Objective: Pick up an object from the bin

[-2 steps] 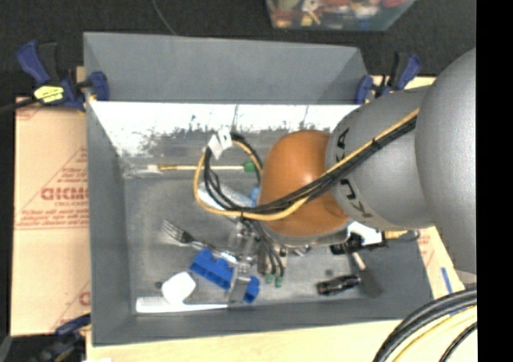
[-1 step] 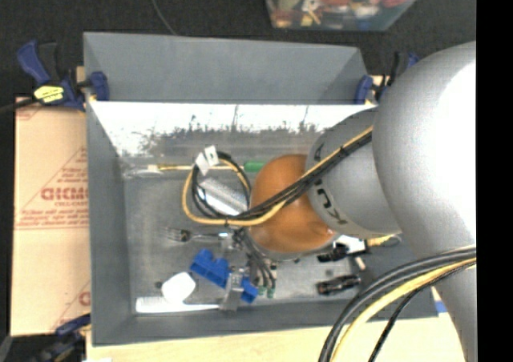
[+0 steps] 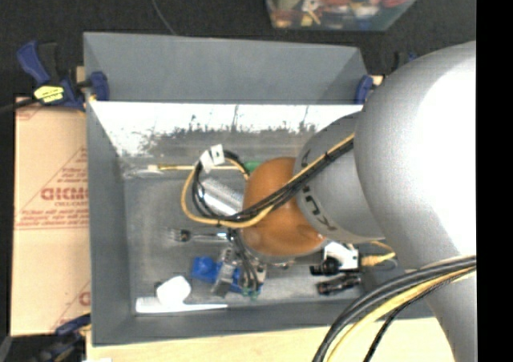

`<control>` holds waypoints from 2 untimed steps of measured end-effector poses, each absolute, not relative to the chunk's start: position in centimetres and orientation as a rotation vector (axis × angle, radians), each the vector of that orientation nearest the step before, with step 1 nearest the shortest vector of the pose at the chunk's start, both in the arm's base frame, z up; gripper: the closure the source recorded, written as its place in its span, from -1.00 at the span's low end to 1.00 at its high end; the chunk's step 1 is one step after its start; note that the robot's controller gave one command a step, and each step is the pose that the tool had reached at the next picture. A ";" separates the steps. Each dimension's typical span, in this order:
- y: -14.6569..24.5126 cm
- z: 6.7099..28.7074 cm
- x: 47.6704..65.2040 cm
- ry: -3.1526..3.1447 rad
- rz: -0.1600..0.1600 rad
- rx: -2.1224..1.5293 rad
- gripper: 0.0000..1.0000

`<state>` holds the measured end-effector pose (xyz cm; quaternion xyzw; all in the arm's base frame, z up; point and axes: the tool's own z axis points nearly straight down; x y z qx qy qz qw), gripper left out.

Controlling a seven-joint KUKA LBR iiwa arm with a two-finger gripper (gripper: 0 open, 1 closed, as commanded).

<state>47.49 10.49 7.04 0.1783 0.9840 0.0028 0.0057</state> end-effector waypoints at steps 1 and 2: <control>10.5 7.0 47.5 3.080 0.009 0.559 1.00; 10.5 7.6 47.4 3.080 0.009 0.559 1.00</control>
Offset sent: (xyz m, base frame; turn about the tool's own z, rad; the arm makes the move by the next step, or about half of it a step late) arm -0.0001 0.0001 0.0225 0.0006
